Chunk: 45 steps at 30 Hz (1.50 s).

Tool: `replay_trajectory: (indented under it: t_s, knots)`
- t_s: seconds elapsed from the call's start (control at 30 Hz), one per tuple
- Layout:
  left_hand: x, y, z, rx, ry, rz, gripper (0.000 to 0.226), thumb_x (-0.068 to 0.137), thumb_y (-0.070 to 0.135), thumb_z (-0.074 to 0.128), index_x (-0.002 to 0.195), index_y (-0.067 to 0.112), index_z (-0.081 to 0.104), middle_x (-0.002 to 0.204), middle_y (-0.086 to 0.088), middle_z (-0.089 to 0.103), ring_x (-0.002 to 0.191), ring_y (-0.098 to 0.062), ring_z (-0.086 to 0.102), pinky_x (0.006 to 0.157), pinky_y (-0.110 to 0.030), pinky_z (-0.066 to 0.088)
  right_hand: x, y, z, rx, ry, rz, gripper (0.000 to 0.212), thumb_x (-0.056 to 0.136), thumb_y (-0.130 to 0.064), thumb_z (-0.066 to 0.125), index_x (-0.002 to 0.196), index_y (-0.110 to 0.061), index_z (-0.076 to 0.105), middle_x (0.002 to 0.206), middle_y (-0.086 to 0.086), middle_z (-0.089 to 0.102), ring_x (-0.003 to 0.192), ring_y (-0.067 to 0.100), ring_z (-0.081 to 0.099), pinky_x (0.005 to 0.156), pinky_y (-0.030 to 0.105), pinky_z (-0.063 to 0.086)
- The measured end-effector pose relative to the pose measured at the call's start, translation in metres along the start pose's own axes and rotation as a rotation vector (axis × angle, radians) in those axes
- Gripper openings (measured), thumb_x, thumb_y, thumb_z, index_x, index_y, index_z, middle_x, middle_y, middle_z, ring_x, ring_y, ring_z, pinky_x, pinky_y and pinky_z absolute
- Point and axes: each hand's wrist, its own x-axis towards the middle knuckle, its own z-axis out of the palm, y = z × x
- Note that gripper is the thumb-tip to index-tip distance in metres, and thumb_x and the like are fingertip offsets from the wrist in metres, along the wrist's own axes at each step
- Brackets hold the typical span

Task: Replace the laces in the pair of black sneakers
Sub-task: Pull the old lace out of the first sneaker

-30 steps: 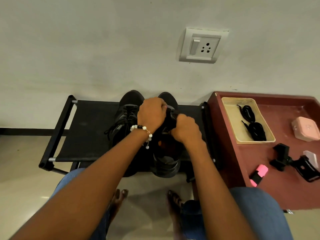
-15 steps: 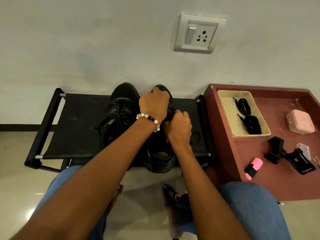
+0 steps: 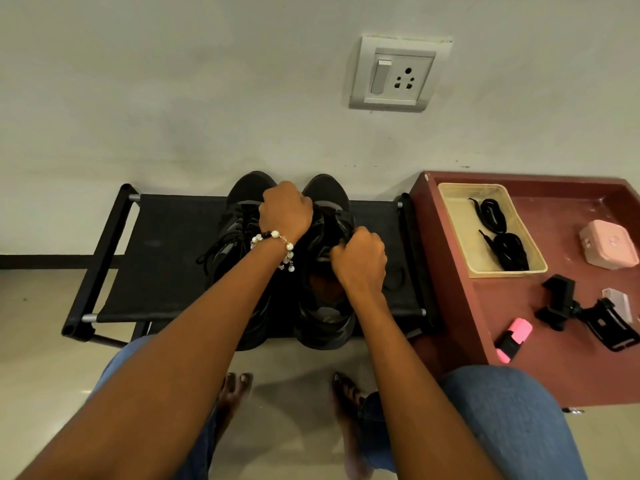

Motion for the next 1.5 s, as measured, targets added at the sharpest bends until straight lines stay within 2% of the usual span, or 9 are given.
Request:
replay_trajectory:
  t_s: [0.13, 0.23, 0.53, 0.7, 0.8, 0.93, 1.07, 1.33, 1.5]
  knots:
    - [-0.004, 0.012, -0.006, 0.232, -0.063, 0.392, 0.025, 0.091, 0.031, 0.061, 0.112, 0.018, 0.067, 0.118, -0.008, 0.054, 0.109, -0.026, 0.052, 0.088, -0.037, 0.048, 0.0, 0.0, 0.0, 0.001, 0.008, 0.001, 0.027, 0.089, -0.018, 0.057, 0.109, 0.0, 0.056, 0.114, 0.019, 0.055, 0.104, 0.038, 0.055, 0.083, 0.045, 0.049]
    - [-0.007, 0.019, 0.001, 0.514, -0.138, 0.437, 0.027, 0.092, 0.033, 0.06, 0.111, 0.016, 0.069, 0.123, -0.008, 0.051, 0.116, -0.028, 0.048, 0.096, -0.046, 0.043, 0.0, 0.001, 0.001, 0.007, 0.015, -0.003, 0.026, 0.089, -0.017, 0.057, 0.108, 0.0, 0.056, 0.112, 0.018, 0.056, 0.102, 0.037, 0.056, 0.078, 0.043, 0.048]
    - [-0.024, 0.031, 0.01, 0.683, -0.011, 0.478, 0.012, 0.096, 0.015, 0.053, 0.098, 0.011, 0.064, 0.111, -0.006, 0.059, 0.109, -0.029, 0.056, 0.095, -0.045, 0.04, 0.003, 0.002, 0.001, 0.001, 0.034, 0.022, 0.022, 0.088, -0.014, 0.057, 0.106, -0.001, 0.056, 0.109, 0.016, 0.058, 0.099, 0.034, 0.058, 0.074, 0.039, 0.049]
    - [-0.015, 0.015, -0.004, 0.288, -0.02, 0.25, 0.018, 0.095, 0.016, 0.045, 0.082, 0.005, 0.051, 0.104, -0.014, 0.054, 0.082, -0.031, 0.054, 0.065, -0.038, 0.04, 0.001, 0.002, 0.001, 0.023, 0.032, 0.026, 0.023, 0.09, -0.019, 0.056, 0.102, 0.0, 0.057, 0.103, 0.017, 0.06, 0.094, 0.036, 0.059, 0.072, 0.041, 0.051]
    - [-0.004, 0.005, -0.017, 0.204, 0.137, 0.173, 0.023, 0.095, 0.017, 0.044, 0.091, -0.002, 0.056, 0.109, -0.016, 0.054, 0.083, -0.03, 0.052, 0.065, -0.034, 0.033, 0.001, 0.002, 0.0, 0.034, 0.018, 0.045, 0.02, 0.091, -0.019, 0.056, 0.095, 0.0, 0.057, 0.097, 0.016, 0.061, 0.09, 0.035, 0.06, 0.067, 0.04, 0.052]
    - [0.004, -0.001, -0.021, 0.194, 0.124, 0.266, 0.021, 0.092, 0.019, 0.05, 0.097, 0.003, 0.062, 0.107, -0.014, 0.057, 0.097, -0.03, 0.054, 0.072, -0.034, 0.041, 0.001, 0.002, -0.001, 0.026, 0.02, 0.037, 0.019, 0.092, -0.019, 0.057, 0.093, -0.001, 0.056, 0.09, 0.013, 0.058, 0.086, 0.033, 0.06, 0.061, 0.036, 0.047]
    - [-0.003, 0.011, -0.014, 0.302, -0.079, 0.47, 0.032, 0.09, 0.029, 0.056, 0.12, 0.022, 0.063, 0.121, -0.005, 0.055, 0.112, -0.028, 0.05, 0.088, -0.045, 0.047, 0.001, 0.0, 0.0, 0.011, 0.022, 0.03, 0.021, 0.093, -0.022, 0.056, 0.096, -0.002, 0.057, 0.094, 0.014, 0.06, 0.086, 0.032, 0.06, 0.065, 0.038, 0.051]
    - [-0.021, 0.027, 0.008, 0.58, 0.003, 0.437, 0.011, 0.095, 0.014, 0.056, 0.096, 0.004, 0.061, 0.103, -0.01, 0.058, 0.094, -0.029, 0.059, 0.064, -0.032, 0.044, 0.0, 0.002, 0.0, -0.004, 0.011, 0.022, 0.014, 0.092, -0.015, 0.054, 0.095, -0.001, 0.055, 0.095, 0.015, 0.06, 0.087, 0.032, 0.06, 0.065, 0.037, 0.048]
    - [-0.013, 0.022, 0.005, 0.57, -0.032, 0.509, 0.022, 0.096, 0.02, 0.048, 0.091, 0.006, 0.064, 0.101, -0.008, 0.059, 0.096, -0.027, 0.056, 0.069, -0.035, 0.04, -0.001, 0.002, 0.0, 0.013, 0.017, 0.025, 0.019, 0.092, -0.02, 0.054, 0.095, -0.002, 0.056, 0.096, 0.016, 0.061, 0.087, 0.033, 0.061, 0.068, 0.041, 0.053]
